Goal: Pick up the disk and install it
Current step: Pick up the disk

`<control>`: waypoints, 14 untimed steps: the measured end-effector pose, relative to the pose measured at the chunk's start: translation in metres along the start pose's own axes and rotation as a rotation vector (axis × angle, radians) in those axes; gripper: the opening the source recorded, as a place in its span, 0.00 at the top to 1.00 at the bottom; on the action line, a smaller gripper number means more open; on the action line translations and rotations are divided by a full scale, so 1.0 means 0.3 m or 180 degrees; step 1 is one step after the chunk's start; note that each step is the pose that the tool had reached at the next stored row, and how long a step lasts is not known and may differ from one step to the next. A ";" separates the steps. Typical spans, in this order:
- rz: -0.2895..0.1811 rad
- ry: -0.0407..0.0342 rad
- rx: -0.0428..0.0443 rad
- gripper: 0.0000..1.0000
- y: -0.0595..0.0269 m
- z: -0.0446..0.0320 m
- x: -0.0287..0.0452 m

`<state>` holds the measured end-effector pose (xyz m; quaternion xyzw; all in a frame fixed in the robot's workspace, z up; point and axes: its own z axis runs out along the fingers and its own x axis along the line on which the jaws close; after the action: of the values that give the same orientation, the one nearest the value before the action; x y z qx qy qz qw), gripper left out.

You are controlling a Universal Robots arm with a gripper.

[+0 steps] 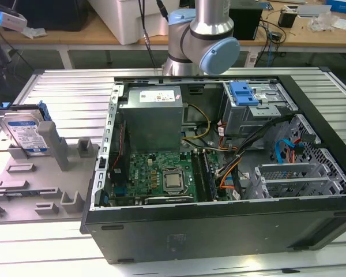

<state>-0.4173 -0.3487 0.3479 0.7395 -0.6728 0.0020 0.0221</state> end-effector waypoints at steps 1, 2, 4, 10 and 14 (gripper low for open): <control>-0.0003 0.0000 0.0000 0.46 0.000 0.003 0.000; -0.0004 0.0000 0.0000 0.46 0.000 0.005 0.000; -0.0012 0.0000 0.0000 0.46 -0.001 0.017 -0.001; -0.0023 0.0001 0.0000 0.46 -0.001 0.030 -0.001; -0.0023 0.0001 0.0000 0.46 -0.001 0.031 -0.001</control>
<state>-0.4173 -0.3487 0.3386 0.7419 -0.6701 0.0020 0.0221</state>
